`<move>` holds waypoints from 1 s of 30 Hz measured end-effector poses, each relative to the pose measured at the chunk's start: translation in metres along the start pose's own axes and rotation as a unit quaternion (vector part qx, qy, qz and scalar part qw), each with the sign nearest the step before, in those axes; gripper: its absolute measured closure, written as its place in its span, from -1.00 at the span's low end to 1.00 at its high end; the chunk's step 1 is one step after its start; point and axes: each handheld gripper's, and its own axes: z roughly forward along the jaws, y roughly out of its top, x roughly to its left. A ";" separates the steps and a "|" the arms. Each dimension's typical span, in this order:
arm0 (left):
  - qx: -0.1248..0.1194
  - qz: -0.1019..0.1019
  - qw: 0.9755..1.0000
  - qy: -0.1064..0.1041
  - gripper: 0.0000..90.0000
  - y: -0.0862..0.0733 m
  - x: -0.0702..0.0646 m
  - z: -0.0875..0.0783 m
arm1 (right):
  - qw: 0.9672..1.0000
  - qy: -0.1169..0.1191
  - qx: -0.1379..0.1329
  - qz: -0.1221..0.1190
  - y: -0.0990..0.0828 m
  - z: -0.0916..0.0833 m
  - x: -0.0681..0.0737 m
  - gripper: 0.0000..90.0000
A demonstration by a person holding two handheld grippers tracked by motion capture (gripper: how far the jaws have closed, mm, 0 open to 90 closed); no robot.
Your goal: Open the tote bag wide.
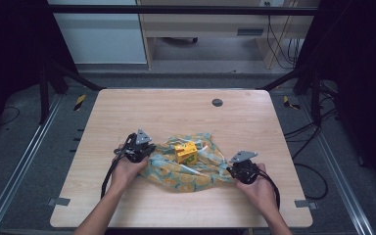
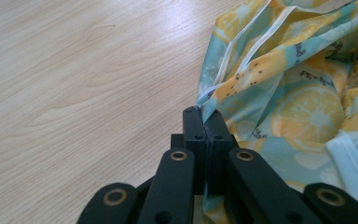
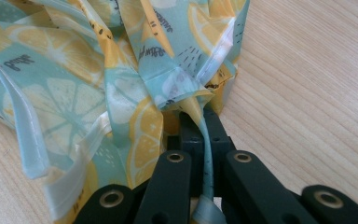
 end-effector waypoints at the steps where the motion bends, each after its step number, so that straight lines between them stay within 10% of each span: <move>1: 0.003 0.001 1.000 0.000 1.00 0.000 0.000 0.000 | 1.000 0.000 0.001 -0.002 0.000 0.000 0.000 1.00; 16: -0.001 -0.007 1.000 0.001 0.99 -0.006 -0.001 -0.004 | 1.000 -0.007 -0.001 -0.011 0.000 0.000 0.003 0.98; 23: -0.015 -0.009 1.000 -0.001 0.89 -0.006 0.000 -0.013 | 0.999 -0.012 -0.047 0.004 0.002 -0.008 0.000 0.73; 30: -0.056 -0.004 0.998 0.007 0.27 0.003 -0.005 -0.023 | 0.995 -0.021 -0.093 0.035 0.011 -0.018 -0.004 -0.06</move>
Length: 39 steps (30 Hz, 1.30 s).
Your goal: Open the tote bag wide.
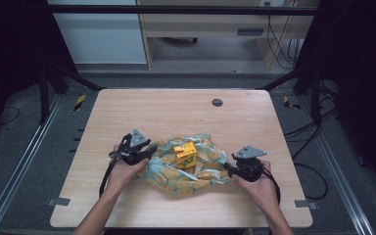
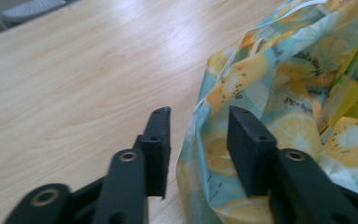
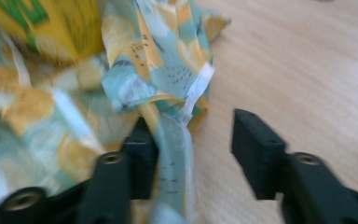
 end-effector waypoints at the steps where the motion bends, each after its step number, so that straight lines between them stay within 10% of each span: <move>1: -0.004 0.001 1.000 -0.002 0.27 0.002 -0.001 -0.002 | 1.000 0.000 0.000 0.000 0.000 0.000 0.000 -0.06; 9: -0.021 0.000 1.000 -0.012 -0.28 0.016 -0.005 -0.010 | 0.999 -0.007 -0.031 0.008 0.018 -0.006 0.001 -0.79; 19: -0.052 0.000 0.998 -0.021 -0.64 0.038 -0.013 -0.024 | 0.997 0.004 -0.073 -0.021 0.040 -0.021 0.002 -0.90; 28: -0.076 -0.012 0.997 -0.005 -0.75 0.045 0.000 -0.053 | 0.995 -0.034 -0.089 -0.006 0.039 -0.041 -0.009 -0.90; 39: -0.026 -0.058 0.996 0.056 -0.80 -0.031 0.034 -0.085 | 0.992 -0.100 -0.023 0.071 -0.013 -0.034 -0.042 -0.80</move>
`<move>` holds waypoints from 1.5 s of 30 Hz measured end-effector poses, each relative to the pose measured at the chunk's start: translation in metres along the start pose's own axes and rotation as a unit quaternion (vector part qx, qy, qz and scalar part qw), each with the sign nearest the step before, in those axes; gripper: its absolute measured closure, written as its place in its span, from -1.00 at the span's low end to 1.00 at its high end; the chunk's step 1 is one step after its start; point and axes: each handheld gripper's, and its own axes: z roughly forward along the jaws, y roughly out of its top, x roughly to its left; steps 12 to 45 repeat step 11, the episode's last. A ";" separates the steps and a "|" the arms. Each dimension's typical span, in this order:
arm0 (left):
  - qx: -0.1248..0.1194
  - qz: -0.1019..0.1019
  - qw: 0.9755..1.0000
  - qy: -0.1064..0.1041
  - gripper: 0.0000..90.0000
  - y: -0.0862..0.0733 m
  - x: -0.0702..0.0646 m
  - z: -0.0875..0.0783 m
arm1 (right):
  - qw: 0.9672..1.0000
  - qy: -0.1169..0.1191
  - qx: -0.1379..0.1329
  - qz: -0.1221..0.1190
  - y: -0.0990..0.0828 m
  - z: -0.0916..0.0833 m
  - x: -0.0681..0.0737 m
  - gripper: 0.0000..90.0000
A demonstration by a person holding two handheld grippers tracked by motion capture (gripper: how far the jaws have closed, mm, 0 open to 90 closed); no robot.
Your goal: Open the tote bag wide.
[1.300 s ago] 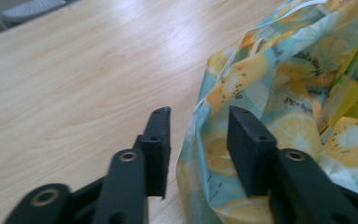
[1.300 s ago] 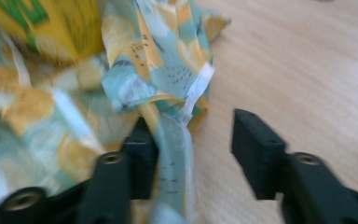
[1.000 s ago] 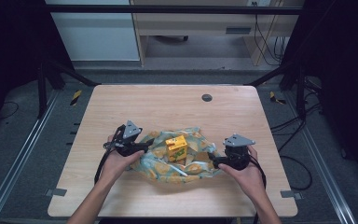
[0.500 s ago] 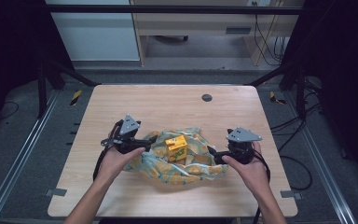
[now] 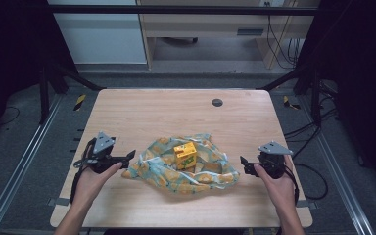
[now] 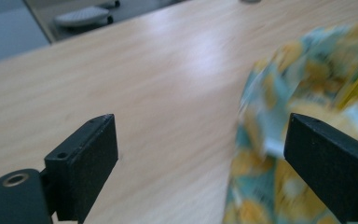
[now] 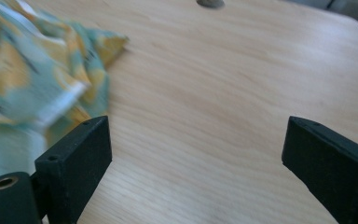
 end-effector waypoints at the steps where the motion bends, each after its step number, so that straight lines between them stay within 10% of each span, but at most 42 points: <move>1: 0.000 0.000 1.000 0.000 -0.81 0.000 0.000 0.000 | 1.000 0.000 0.000 0.000 0.000 0.000 0.000 -0.80; 10: 0.031 -0.044 0.998 0.028 -0.84 -0.037 0.023 -0.001 | 0.999 -0.027 0.017 0.021 -0.027 0.001 -0.009 -0.77; 45: 0.035 -0.044 0.998 0.029 -0.84 -0.038 0.024 0.000 | 0.999 -0.030 0.017 0.021 -0.027 0.000 -0.010 -0.77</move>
